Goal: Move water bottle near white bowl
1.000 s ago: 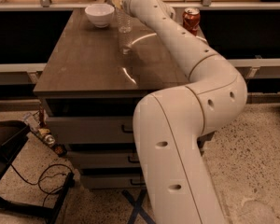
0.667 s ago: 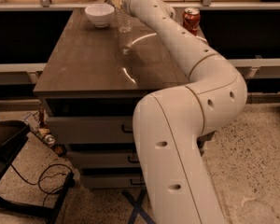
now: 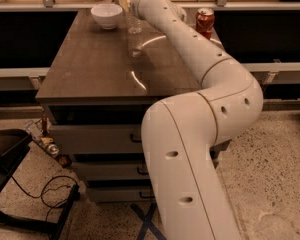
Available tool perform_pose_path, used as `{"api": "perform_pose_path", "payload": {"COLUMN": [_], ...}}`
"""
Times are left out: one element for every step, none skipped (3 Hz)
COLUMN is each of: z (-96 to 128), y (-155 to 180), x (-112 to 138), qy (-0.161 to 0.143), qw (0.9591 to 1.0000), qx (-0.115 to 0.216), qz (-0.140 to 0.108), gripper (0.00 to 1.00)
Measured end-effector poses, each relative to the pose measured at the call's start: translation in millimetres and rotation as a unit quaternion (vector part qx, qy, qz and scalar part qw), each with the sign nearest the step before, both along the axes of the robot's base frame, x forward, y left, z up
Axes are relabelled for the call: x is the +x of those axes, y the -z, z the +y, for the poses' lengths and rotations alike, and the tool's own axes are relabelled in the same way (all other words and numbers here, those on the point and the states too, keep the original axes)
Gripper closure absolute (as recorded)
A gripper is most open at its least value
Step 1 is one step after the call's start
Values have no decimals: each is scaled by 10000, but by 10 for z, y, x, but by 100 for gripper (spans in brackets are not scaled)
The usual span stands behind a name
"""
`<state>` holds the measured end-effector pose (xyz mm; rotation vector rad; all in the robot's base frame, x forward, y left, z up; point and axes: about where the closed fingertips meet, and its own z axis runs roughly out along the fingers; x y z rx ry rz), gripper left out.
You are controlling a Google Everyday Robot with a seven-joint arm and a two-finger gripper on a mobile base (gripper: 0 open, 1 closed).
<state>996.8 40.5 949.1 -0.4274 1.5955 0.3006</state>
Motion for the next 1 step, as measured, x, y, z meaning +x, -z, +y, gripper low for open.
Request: {"api": "perform_pose_path", "payload": {"z": [20], "y": [13], "x": [2], "qy": [-10], "qw": [10000], "qx": [-1], "qz": [8], "gripper": [0]}}
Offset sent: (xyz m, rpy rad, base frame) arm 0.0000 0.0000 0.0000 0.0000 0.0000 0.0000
